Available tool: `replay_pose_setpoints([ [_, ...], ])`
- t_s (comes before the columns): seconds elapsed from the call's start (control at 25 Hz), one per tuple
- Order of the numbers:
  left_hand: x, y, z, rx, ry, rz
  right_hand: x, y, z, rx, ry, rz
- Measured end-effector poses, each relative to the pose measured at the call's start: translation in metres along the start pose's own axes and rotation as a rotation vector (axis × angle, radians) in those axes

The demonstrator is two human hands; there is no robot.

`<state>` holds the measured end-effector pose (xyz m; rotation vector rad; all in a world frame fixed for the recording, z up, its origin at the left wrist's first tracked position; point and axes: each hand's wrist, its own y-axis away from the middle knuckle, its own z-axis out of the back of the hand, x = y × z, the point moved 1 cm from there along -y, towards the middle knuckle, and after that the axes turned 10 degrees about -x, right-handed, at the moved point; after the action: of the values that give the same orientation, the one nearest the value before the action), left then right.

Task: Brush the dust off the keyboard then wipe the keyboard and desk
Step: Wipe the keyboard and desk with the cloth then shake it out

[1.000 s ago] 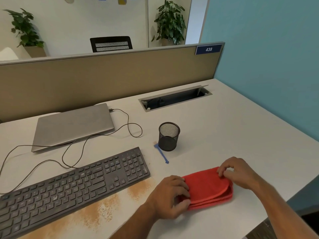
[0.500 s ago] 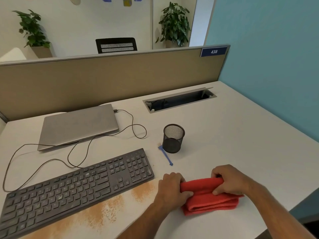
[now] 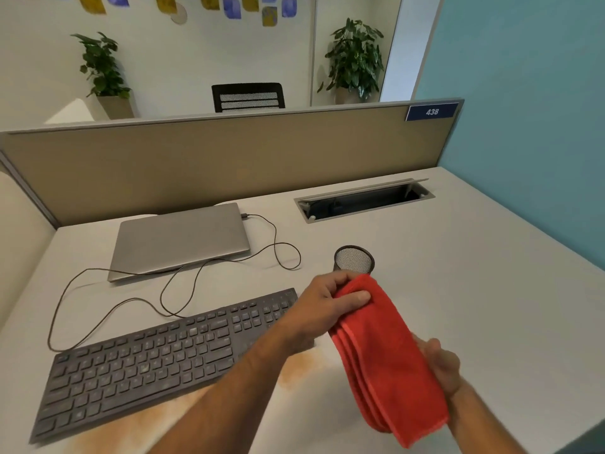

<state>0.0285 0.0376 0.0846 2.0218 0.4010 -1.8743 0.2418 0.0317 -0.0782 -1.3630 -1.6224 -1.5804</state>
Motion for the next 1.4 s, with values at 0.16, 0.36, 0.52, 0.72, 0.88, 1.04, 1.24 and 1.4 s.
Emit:
replay_pose_setpoints([
  [0.16, -0.022, 0.003, 0.016, -0.035, -0.030, 0.032, -0.016, 0.015, -0.085, -0.037, -0.373, 0.070],
  [0.36, -0.018, 0.003, 0.046, -0.173, -0.354, -0.024, 0.154, 0.004, -0.037, -0.263, -0.576, 0.119],
  [0.52, 0.002, 0.014, 0.085, -0.438, -0.495, -0.065, 0.166, -0.007, -0.054, -0.336, -0.733, 0.116],
  [0.72, 0.035, 0.069, 0.205, -0.895, -0.613, -0.012, 0.183, -0.051, -0.019, -0.713, -0.171, 0.286],
  [0.88, 0.056, 0.146, 0.300, -1.247, -0.642, 0.152, 0.185, -0.113, -0.004, -0.946, 0.920, 0.383],
  [1.04, 0.085, 0.202, 0.344, -1.336, -0.660, 0.385, 0.164, -0.160, -0.030, -0.800, 1.474, 0.243],
  [1.24, 0.092, 0.216, 0.357, -1.289, -0.631, 0.496, 0.151, -0.171, -0.042, -0.646, 1.546, 0.172],
  [1.4, 0.097, 0.219, 0.362, -1.162, -0.466, 0.493, 0.152, -0.173, -0.047, -0.589, 1.580, 0.146],
])
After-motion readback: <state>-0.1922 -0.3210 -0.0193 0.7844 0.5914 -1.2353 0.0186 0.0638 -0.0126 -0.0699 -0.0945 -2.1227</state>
